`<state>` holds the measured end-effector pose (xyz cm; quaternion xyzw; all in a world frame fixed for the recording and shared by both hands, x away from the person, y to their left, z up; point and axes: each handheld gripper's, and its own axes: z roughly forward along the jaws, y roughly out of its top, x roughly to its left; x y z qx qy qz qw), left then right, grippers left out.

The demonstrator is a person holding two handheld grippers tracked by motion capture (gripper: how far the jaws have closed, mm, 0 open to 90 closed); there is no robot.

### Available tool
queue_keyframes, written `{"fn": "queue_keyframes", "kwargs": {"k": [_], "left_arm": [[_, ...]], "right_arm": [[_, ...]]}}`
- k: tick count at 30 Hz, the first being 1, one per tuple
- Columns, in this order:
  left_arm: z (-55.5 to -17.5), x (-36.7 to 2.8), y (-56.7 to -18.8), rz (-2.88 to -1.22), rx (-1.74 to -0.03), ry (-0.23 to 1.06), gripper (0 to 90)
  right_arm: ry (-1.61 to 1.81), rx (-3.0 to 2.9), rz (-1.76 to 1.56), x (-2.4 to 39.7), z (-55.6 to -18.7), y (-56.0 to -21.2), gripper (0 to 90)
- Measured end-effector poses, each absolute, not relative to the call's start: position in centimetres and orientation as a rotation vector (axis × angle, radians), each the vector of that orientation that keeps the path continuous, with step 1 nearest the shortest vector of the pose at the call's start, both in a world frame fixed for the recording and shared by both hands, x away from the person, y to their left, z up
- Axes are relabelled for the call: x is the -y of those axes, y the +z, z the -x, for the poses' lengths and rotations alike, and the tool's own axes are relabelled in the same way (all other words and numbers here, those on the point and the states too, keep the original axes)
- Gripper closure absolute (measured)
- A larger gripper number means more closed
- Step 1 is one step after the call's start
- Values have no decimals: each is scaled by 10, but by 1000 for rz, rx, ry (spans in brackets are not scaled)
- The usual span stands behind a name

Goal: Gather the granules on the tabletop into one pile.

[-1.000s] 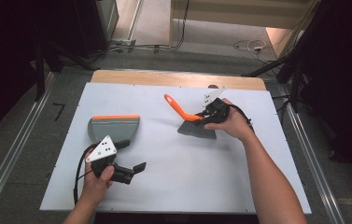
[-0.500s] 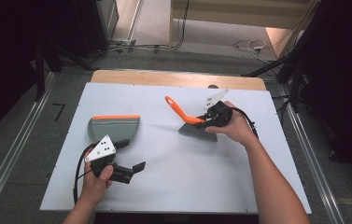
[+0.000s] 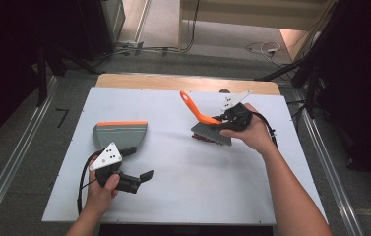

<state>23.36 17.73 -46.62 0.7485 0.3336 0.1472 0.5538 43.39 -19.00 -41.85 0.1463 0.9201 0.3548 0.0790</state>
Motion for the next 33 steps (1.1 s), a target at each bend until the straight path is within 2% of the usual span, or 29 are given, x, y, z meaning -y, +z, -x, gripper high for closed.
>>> {"fn": "queue_keyframes", "kwargs": {"k": [8,14,18,24,33], "left_arm": [[-233,-177,-466,-1769,-787,349,5],[-233,-177,-466,-1769,-788,349,5],[-233,-176,-466,-1773,-787,351,5],[-233,-176,-466,-1774,-788,349,5],[-233,-176,-465,-1776,-784,351,5]], "right_arm": [[1042,-2642,-663,202,-432,-413,676],[927,-2418,-1065,213,-423,-425,676],[859,-2307,-1164,214,-417,-433,677],[743,-2156,-1300,203,-408,-451,677],[756,-2109,-1360,179,-401,-454,682]]}}
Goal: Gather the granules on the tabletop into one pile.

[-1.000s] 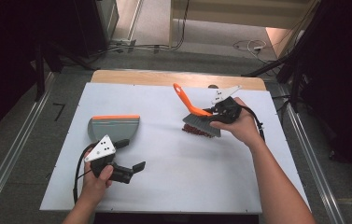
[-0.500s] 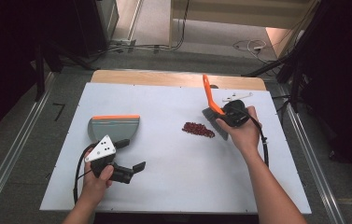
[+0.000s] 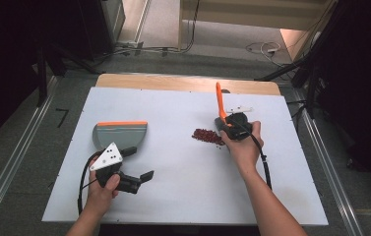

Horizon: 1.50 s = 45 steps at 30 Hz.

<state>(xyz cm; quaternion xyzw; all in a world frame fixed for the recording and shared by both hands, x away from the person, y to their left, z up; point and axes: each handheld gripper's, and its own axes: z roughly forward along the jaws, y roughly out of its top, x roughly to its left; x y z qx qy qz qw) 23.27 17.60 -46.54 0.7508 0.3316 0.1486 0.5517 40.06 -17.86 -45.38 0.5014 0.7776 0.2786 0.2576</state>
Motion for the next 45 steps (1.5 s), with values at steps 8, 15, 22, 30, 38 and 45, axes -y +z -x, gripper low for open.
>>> {"fn": "queue_keyframes", "kwargs": {"k": [8,15,22,30,38,45], "left_arm": [[-233,-176,-465,-1774,-787,352,5],[-233,-177,-465,-1775,-788,353,5],[-233,-176,-466,-1777,-788,353,5],[-233,-175,-466,-1777,-786,353,5],[-233,-176,-466,-1778,-788,358,5],[-233,-175,-467,-1783,-792,364,5]], "right_arm": [[738,-2124,-1333,171,-403,-454,682],[768,-2128,-1319,180,-403,-448,681],[823,-2141,-1291,195,-392,-433,680],[930,-2244,-1210,216,-370,-425,679],[987,-2240,-1236,240,-347,-429,679],[1078,-2221,-1266,266,-331,-437,679]]}}
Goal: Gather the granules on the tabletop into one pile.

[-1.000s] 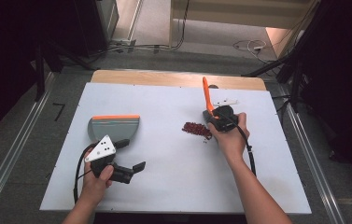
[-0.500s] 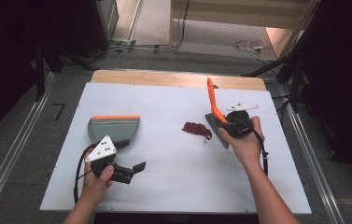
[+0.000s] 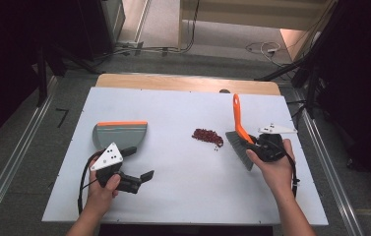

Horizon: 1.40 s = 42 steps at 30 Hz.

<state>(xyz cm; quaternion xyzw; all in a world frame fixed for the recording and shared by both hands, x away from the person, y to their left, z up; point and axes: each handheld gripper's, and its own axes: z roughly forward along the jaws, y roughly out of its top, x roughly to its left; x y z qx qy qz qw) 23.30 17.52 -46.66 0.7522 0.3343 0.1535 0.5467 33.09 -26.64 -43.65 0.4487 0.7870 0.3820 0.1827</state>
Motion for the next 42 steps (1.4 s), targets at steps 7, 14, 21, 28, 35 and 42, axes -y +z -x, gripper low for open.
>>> {"fn": "queue_keyframes", "kwargs": {"k": [7,14,21,28,35,42], "left_arm": [[-234,-177,-468,-1782,-802,371,5],[-233,-177,-467,-1780,-800,380,5],[-233,-179,-467,-1775,-798,389,5],[-234,-181,-466,-1769,-800,401,5],[-233,-181,-466,-1767,-802,412,5],[-233,-183,-466,-1763,-806,417,5]], "right_arm": [[1129,-2211,-1295,286,-317,-445,679],[1165,-2209,-1312,300,-305,-447,679],[1194,-2210,-1295,311,-296,-447,679],[1237,-2209,-1293,320,-297,-448,679],[1263,-2198,-1292,328,-301,-452,679],[1269,-2202,-1295,329,-302,-454,679]]}}
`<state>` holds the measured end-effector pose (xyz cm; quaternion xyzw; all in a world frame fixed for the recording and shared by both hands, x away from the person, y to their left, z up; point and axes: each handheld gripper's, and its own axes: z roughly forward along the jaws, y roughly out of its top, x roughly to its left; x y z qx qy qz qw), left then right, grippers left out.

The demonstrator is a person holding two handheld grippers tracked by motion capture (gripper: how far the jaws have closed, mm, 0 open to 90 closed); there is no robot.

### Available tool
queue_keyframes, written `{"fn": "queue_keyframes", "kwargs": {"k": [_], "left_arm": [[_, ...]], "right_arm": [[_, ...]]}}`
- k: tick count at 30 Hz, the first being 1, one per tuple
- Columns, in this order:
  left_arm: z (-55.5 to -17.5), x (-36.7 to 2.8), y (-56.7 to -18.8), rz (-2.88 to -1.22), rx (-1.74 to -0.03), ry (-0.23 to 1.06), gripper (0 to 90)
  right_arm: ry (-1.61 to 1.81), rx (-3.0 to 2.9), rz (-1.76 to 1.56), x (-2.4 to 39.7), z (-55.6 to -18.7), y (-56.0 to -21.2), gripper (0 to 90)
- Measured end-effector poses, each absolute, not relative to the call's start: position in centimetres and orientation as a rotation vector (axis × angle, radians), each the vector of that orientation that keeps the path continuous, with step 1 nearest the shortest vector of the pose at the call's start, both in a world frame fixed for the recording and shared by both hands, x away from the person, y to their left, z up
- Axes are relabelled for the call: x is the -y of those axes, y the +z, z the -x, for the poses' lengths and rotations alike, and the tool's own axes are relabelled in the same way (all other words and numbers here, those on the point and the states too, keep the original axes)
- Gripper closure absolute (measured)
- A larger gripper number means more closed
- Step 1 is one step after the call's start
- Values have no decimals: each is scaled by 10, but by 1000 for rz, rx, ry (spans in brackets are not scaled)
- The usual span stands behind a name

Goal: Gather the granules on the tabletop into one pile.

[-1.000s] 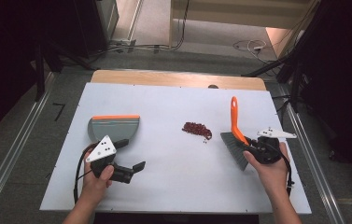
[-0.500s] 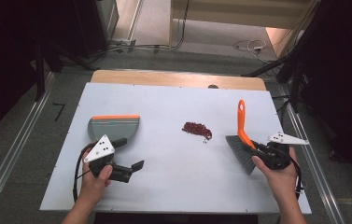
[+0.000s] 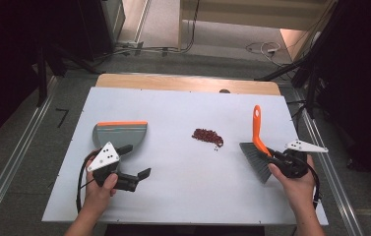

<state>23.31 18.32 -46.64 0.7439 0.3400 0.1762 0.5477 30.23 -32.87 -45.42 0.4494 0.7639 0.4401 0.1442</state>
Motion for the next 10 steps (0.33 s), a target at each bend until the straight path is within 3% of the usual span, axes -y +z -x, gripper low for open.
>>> {"fn": "queue_keyframes", "kwargs": {"k": [10], "left_arm": [[-233,-185,-466,-1752,-813,421,5]], "right_arm": [[1262,-2200,-1296,326,-303,-454,678]]}}
